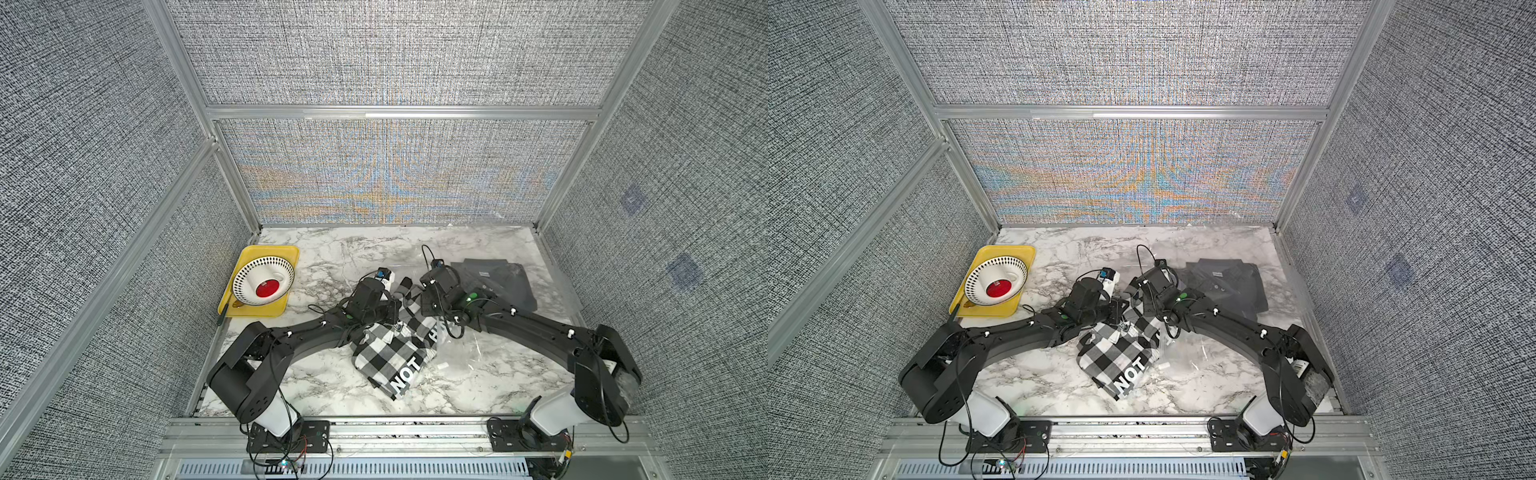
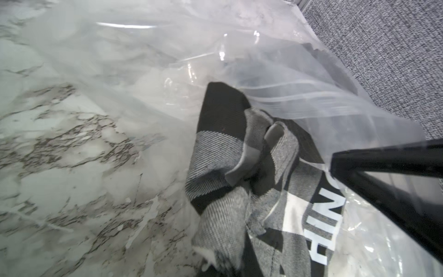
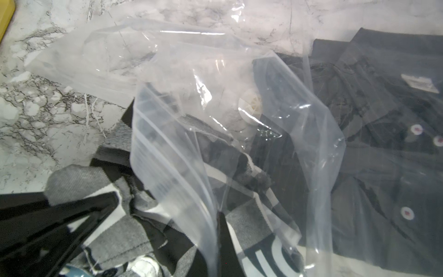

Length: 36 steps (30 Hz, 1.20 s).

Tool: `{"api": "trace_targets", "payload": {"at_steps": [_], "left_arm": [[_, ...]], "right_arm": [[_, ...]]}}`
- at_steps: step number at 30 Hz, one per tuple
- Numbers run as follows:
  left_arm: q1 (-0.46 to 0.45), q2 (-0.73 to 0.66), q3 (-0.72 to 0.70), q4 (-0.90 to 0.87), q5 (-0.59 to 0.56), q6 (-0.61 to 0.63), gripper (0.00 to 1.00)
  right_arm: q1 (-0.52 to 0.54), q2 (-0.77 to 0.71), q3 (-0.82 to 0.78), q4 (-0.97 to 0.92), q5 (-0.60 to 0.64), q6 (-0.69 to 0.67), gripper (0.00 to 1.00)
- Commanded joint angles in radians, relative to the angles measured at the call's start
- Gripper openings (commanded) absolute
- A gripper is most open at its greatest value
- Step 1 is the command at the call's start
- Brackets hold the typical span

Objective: Place the folded shirt into the vacuum bag
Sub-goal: Place the shirt in the vacuum bag.

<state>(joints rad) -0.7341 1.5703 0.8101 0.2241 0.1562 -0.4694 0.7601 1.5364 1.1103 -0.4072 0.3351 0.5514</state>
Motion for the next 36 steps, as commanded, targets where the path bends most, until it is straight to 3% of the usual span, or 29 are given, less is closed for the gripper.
{"api": "trace_targets", "payload": {"at_steps": [1, 5, 7, 10, 12, 13, 15, 17, 19, 27, 36], "left_arm": [[-0.018, 0.009, 0.034, 0.054, 0.07, 0.018, 0.0], [-0.027, 0.048, 0.08, 0.073, 0.102, 0.019, 0.0], [-0.024, 0.083, 0.106, 0.034, 0.029, 0.018, 0.0], [-0.001, 0.137, 0.097, 0.076, 0.011, -0.005, 0.0], [0.014, 0.168, 0.101, 0.057, 0.001, -0.024, 0.07], [0.02, 0.174, 0.104, 0.013, -0.025, -0.034, 0.13], [0.022, 0.148, 0.077, -0.018, -0.069, -0.049, 0.46], [0.022, 0.1, 0.052, -0.057, -0.088, -0.055, 0.7], [0.022, 0.057, 0.039, -0.096, -0.093, -0.058, 0.78], [0.034, -0.087, -0.1, -0.082, -0.162, -0.066, 0.93], [0.138, 0.089, -0.148, 0.137, 0.014, -0.054, 0.94]], "right_arm": [[0.006, -0.007, 0.02, 0.001, 0.002, 0.007, 0.0], [0.029, -0.029, 0.021, -0.012, 0.022, 0.01, 0.0], [0.044, -0.045, 0.009, -0.026, 0.053, 0.023, 0.0], [0.049, -0.075, -0.03, -0.027, 0.076, 0.047, 0.0], [0.049, -0.085, -0.05, -0.023, 0.08, 0.056, 0.0], [0.049, -0.081, -0.051, -0.028, 0.08, 0.057, 0.0], [0.049, -0.069, -0.045, -0.042, 0.089, 0.062, 0.0], [0.048, -0.062, -0.044, -0.04, 0.09, 0.059, 0.0], [0.047, -0.055, -0.037, -0.039, 0.088, 0.058, 0.0], [0.047, -0.011, 0.017, -0.016, 0.063, 0.022, 0.0], [0.088, 0.11, 0.039, 0.028, 0.013, -0.026, 0.0]]}}
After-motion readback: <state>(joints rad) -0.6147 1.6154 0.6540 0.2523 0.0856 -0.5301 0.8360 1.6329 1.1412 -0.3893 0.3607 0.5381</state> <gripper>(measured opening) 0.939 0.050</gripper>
